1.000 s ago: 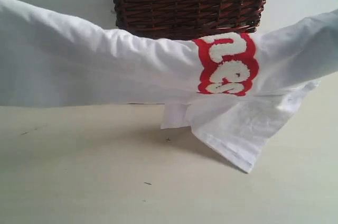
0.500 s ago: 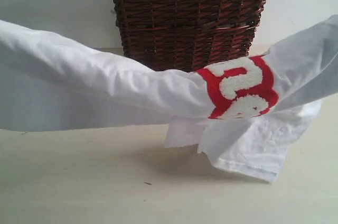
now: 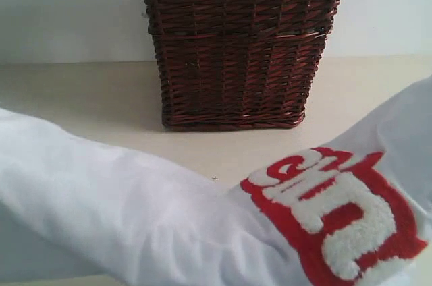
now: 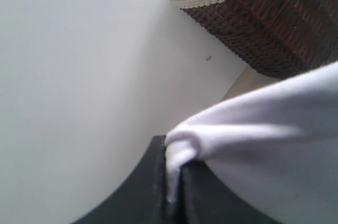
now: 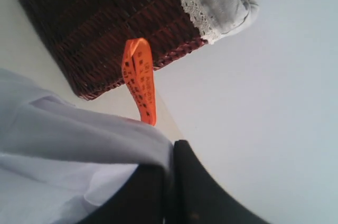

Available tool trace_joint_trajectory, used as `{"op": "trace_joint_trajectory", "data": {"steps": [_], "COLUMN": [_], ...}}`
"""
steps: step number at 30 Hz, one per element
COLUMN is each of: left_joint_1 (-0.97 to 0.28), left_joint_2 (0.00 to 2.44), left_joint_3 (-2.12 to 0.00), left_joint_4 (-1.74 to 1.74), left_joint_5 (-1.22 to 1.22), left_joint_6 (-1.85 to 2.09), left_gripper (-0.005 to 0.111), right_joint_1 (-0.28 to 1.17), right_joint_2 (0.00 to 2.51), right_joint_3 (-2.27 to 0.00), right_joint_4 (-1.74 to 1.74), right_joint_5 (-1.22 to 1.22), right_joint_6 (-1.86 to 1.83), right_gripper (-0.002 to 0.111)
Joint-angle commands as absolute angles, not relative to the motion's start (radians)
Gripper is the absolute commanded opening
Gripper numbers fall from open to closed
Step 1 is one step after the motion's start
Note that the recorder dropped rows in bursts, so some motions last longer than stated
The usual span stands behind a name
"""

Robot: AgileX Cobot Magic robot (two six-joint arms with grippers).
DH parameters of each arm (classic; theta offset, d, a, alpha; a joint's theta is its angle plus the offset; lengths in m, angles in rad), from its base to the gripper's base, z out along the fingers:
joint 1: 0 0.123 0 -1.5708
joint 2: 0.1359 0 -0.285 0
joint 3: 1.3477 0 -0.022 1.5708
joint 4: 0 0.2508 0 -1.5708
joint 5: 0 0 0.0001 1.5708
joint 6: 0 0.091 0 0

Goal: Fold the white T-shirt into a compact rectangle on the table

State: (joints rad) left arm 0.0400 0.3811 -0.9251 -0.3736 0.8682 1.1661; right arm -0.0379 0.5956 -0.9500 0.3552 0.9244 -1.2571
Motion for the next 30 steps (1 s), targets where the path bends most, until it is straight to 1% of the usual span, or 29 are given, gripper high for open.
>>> {"op": "trace_joint_trajectory", "data": {"steps": [1,5,12,18,24,30], "left_joint_1": [0.040,0.040,0.040,0.040,0.040,0.040], "left_joint_2": [0.309,0.241,0.149,0.103,0.096,0.096], "left_joint_3": [-0.931,-0.931,-0.931,-0.931,-0.931,-0.931], "left_joint_4": [-0.407,-0.419,-0.423,-0.404,-0.307,-0.351], "left_joint_5": [0.904,0.914,1.048,1.073,1.073,1.073], "left_joint_6": [1.104,1.084,1.003,0.934,0.934,0.934], "left_gripper": [0.000,0.000,0.000,0.000,0.000,0.000], "right_joint_1": [-0.046,-0.046,-0.046,-0.046,-0.046,-0.046], "right_joint_2": [0.516,0.448,0.349,0.268,0.198,0.174], "right_joint_3": [-0.958,-0.958,-0.958,-0.958,-0.958,-0.958], "right_joint_4": [0.375,0.375,0.384,0.386,0.397,0.413], "right_joint_5": [0.913,0.937,1.012,1.090,1.050,1.019], "right_joint_6": [-1.213,-1.198,-1.119,-1.070,-1.070,-1.068], "right_gripper": [0.000,0.000,0.000,0.000,0.000,0.000]}}
